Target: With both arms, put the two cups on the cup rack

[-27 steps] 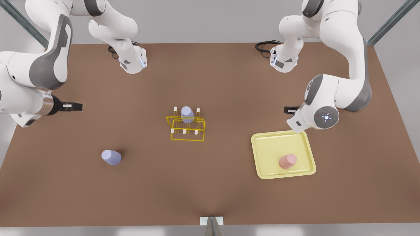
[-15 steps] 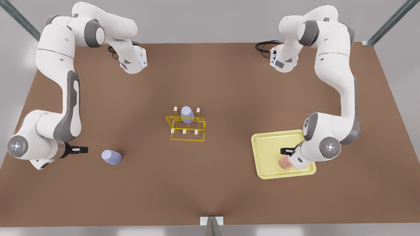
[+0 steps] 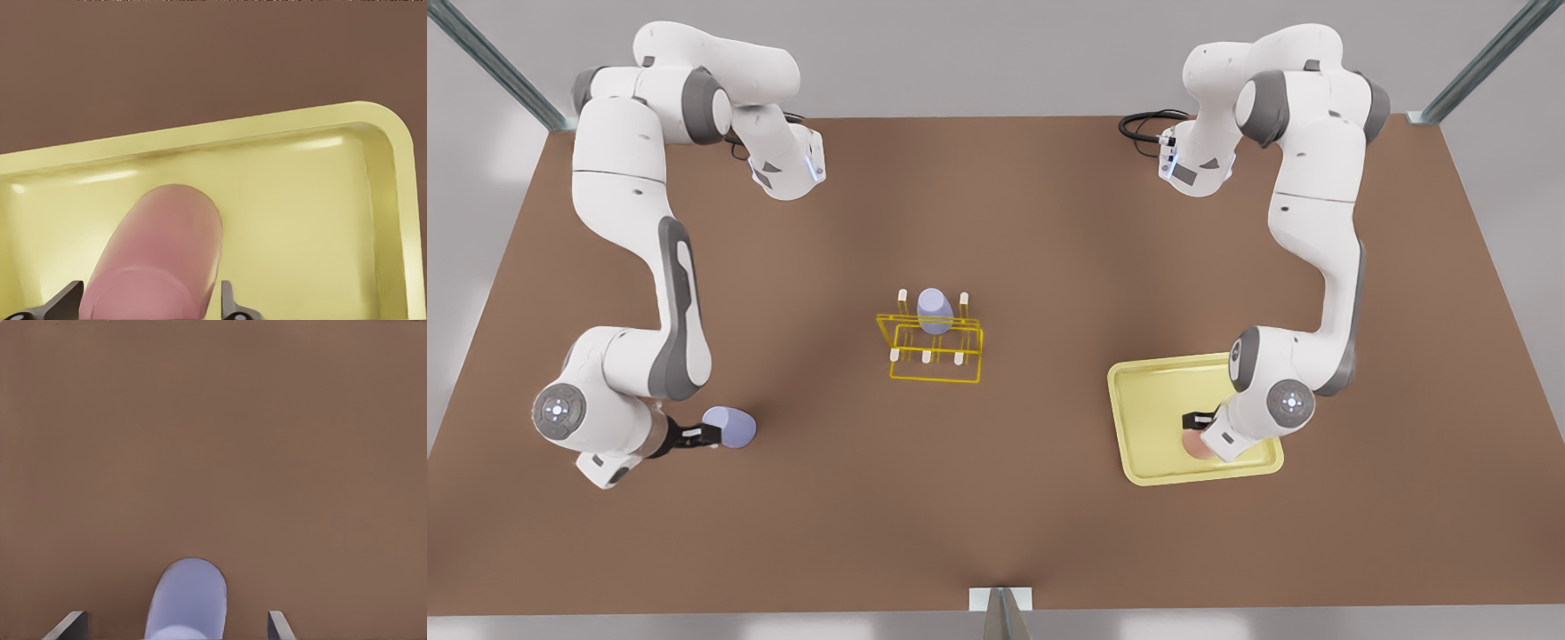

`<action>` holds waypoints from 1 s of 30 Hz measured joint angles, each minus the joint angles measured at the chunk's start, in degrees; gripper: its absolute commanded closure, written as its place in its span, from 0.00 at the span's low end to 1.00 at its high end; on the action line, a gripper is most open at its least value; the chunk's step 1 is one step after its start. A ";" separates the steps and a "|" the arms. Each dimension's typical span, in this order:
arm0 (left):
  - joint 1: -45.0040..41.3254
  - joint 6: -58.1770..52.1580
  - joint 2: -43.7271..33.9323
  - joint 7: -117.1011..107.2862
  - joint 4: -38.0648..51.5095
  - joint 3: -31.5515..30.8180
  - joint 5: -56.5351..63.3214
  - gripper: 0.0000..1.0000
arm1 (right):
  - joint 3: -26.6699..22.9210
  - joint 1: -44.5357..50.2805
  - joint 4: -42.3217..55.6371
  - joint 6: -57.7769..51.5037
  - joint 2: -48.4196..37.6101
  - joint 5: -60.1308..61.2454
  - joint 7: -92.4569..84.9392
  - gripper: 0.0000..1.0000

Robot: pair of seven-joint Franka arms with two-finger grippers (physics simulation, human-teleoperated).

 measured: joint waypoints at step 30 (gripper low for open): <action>-5.33 -13.81 1.04 -8.64 22.64 -18.80 -0.53 0.21 | -0.18 1.24 -26.17 25.39 -3.26 0.03 1.91 0.00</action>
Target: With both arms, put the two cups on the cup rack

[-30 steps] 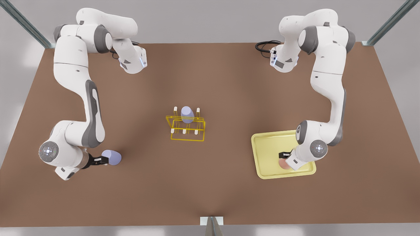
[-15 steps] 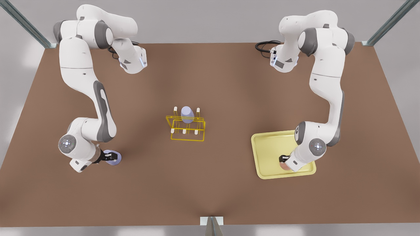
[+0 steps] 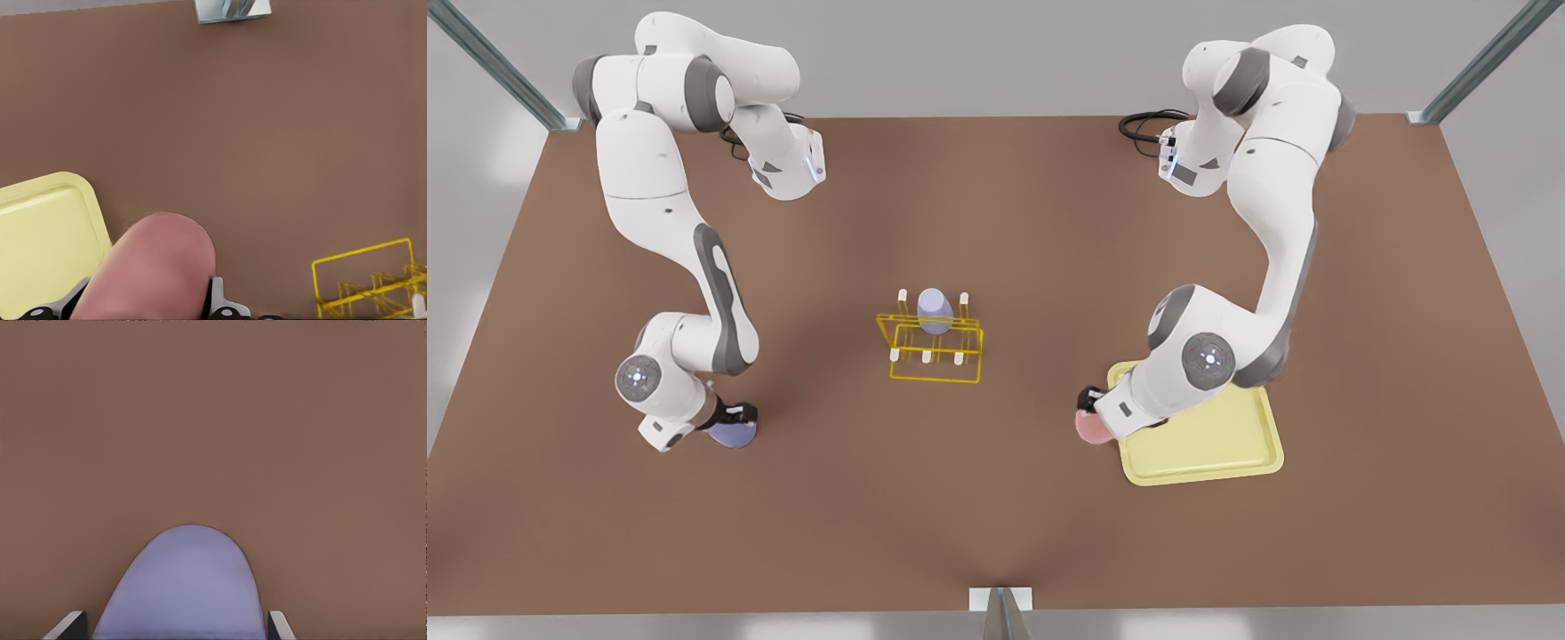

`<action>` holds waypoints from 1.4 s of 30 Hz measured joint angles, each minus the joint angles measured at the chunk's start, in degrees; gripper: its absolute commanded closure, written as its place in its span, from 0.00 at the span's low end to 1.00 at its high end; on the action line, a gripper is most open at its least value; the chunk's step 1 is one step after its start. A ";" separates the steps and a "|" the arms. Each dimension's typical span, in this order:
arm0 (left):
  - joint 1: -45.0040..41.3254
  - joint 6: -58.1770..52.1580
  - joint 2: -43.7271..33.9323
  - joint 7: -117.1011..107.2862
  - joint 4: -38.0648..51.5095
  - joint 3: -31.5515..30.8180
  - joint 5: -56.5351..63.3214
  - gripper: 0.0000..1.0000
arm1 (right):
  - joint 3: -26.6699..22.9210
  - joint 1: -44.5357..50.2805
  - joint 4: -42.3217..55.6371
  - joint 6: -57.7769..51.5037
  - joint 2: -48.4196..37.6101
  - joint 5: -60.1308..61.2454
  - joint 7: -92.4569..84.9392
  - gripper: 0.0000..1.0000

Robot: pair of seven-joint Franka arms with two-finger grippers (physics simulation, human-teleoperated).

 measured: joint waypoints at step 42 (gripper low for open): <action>-0.11 -24.88 -21.47 -7.93 -12.57 13.66 3.55 0.00 | 0.18 -0.65 -0.76 1.97 -0.49 0.92 -0.06 0.18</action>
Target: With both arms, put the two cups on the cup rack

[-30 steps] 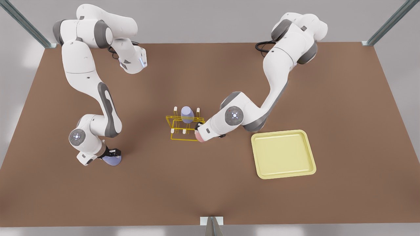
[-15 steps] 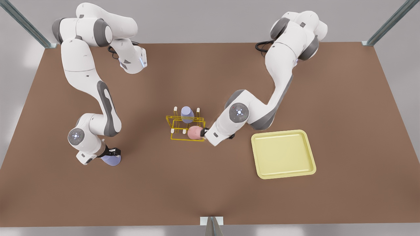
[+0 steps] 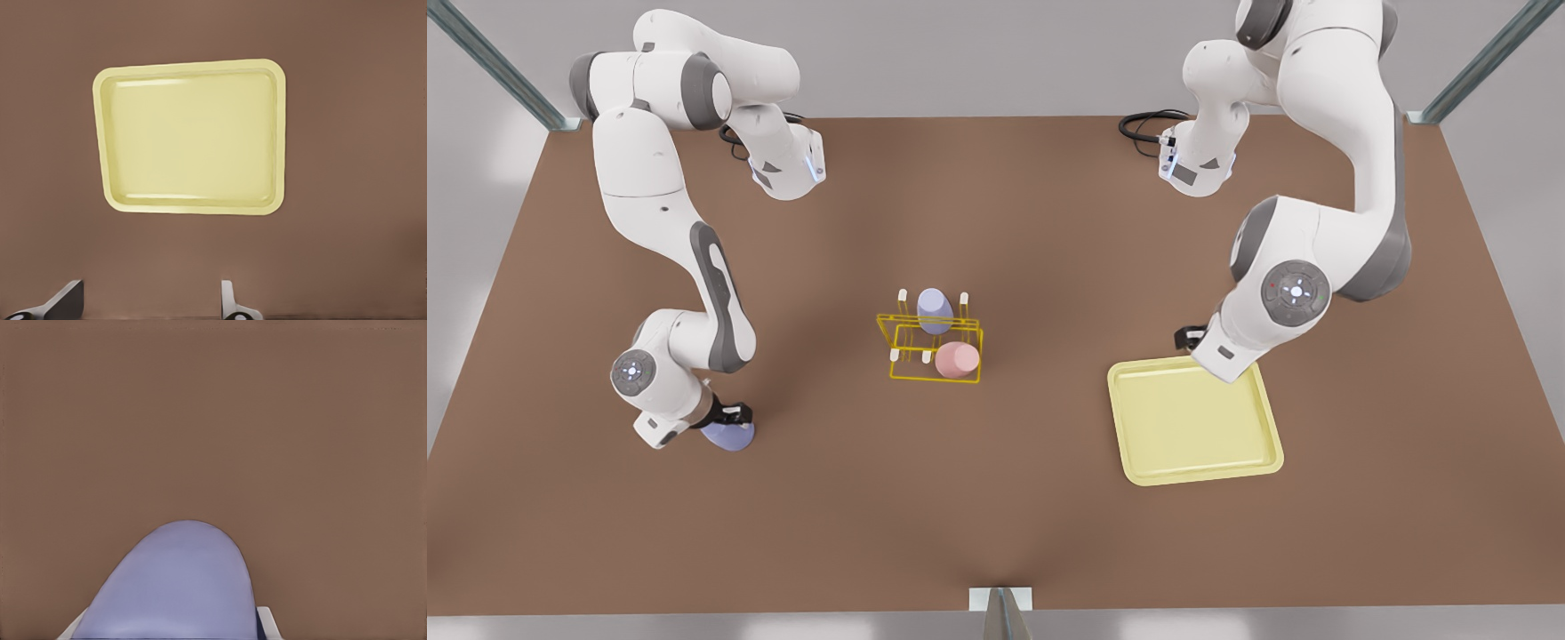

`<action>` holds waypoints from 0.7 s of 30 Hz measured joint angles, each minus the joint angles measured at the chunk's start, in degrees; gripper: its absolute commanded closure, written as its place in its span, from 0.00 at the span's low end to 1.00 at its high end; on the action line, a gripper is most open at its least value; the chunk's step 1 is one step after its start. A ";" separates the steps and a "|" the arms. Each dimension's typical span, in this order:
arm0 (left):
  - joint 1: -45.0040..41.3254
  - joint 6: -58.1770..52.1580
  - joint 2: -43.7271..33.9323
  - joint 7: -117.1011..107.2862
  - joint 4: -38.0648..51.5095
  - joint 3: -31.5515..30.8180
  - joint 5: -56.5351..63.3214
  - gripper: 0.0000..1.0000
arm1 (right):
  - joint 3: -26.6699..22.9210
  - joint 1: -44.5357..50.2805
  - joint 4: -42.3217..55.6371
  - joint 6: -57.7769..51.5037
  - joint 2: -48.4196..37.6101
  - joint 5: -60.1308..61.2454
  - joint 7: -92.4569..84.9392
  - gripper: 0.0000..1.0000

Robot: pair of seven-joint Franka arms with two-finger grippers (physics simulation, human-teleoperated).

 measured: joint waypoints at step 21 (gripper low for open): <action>1.26 -2.44 1.20 11.10 1.05 -0.67 -2.60 0.00 | 13.83 2.52 0.49 -12.16 -13.50 9.41 -1.03 0.17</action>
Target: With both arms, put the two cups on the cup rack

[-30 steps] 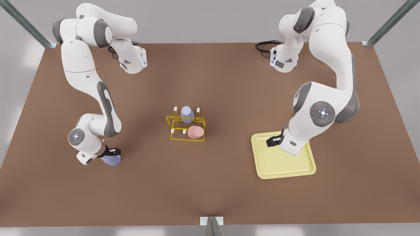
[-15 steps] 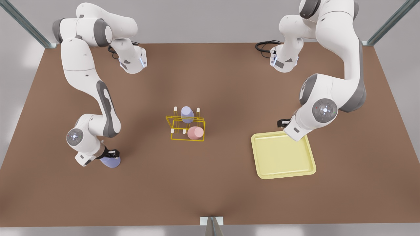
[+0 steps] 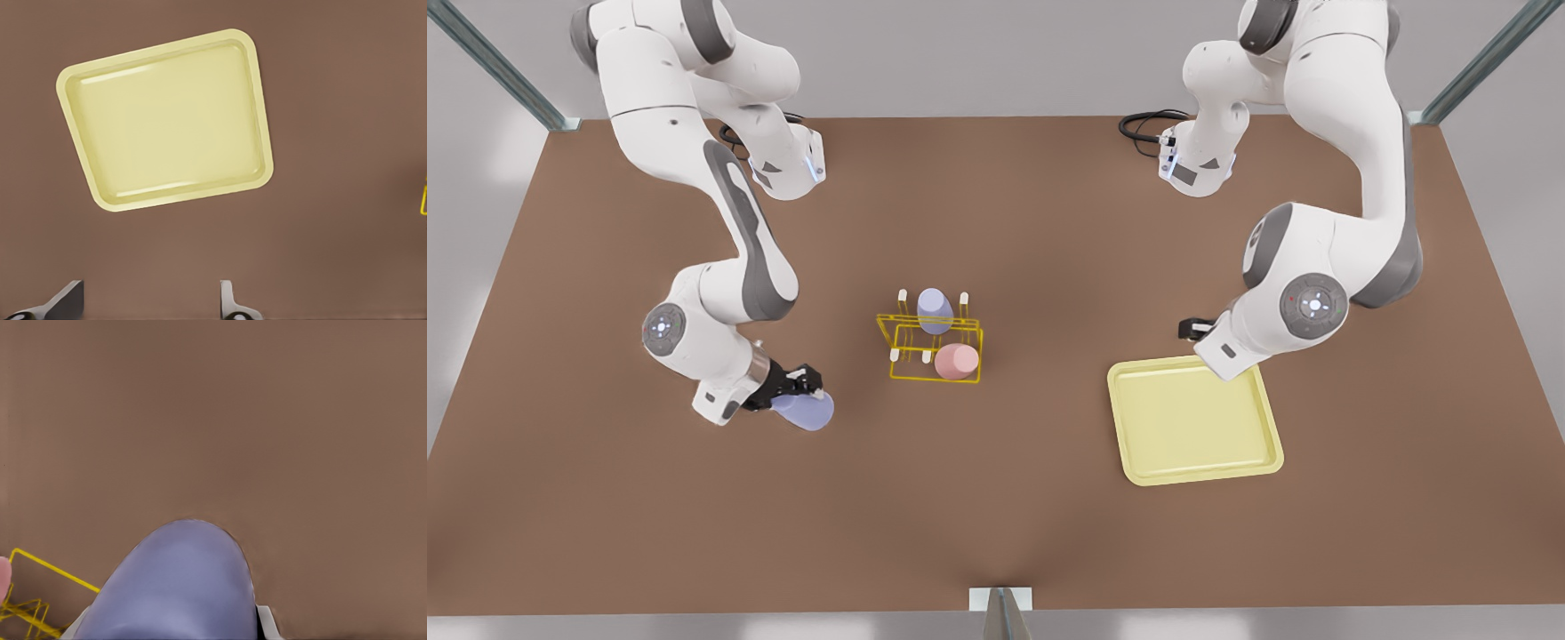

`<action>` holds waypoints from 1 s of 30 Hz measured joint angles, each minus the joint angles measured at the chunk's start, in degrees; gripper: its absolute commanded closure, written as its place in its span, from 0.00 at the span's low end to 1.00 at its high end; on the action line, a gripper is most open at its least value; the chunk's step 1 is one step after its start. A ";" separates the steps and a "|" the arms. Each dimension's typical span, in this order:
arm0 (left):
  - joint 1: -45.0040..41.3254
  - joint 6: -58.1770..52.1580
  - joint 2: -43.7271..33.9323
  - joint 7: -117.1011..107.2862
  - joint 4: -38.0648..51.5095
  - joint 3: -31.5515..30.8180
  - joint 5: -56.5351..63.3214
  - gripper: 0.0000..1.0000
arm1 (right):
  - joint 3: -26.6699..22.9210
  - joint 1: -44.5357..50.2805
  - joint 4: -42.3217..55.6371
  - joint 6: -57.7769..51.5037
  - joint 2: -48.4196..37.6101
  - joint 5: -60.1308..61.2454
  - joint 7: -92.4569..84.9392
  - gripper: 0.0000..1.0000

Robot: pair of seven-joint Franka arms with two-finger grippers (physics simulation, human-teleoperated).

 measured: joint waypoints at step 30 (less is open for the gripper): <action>0.36 -4.13 0.25 4.22 -0.87 -2.41 0.19 0.00 | 0.58 8.80 1.99 -11.41 0.96 8.41 0.41 0.00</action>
